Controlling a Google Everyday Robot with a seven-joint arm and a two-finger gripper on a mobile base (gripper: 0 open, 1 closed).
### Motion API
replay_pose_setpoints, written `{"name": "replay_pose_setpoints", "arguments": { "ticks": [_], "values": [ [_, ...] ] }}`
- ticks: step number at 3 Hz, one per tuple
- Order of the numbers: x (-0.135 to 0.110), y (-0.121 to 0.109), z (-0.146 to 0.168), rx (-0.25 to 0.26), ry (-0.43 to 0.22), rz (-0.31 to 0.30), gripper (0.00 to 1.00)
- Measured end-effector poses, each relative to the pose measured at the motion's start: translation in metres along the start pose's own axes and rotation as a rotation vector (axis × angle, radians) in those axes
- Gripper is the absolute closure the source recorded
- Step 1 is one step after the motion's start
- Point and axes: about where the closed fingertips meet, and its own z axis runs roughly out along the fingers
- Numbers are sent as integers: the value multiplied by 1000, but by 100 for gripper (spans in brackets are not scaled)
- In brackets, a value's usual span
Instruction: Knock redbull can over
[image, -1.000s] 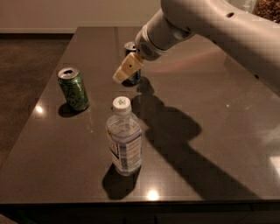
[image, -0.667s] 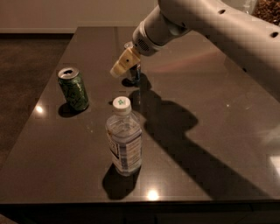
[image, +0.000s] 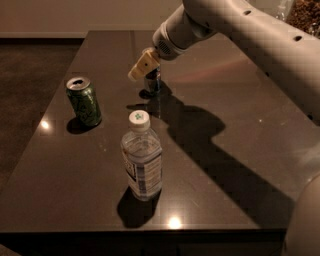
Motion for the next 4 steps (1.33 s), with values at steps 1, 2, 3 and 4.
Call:
{"name": "replay_pose_setpoints", "arguments": {
  "ticks": [1, 2, 3, 4],
  "values": [
    [5, -3, 1, -15, 1, -3, 39],
    [4, 0, -12, -38, -27, -18, 64],
    [-9, 8, -37, -64, -35, -67, 85],
    [-6, 26, -79, -102, 95, -164, 100]
  ]
}}
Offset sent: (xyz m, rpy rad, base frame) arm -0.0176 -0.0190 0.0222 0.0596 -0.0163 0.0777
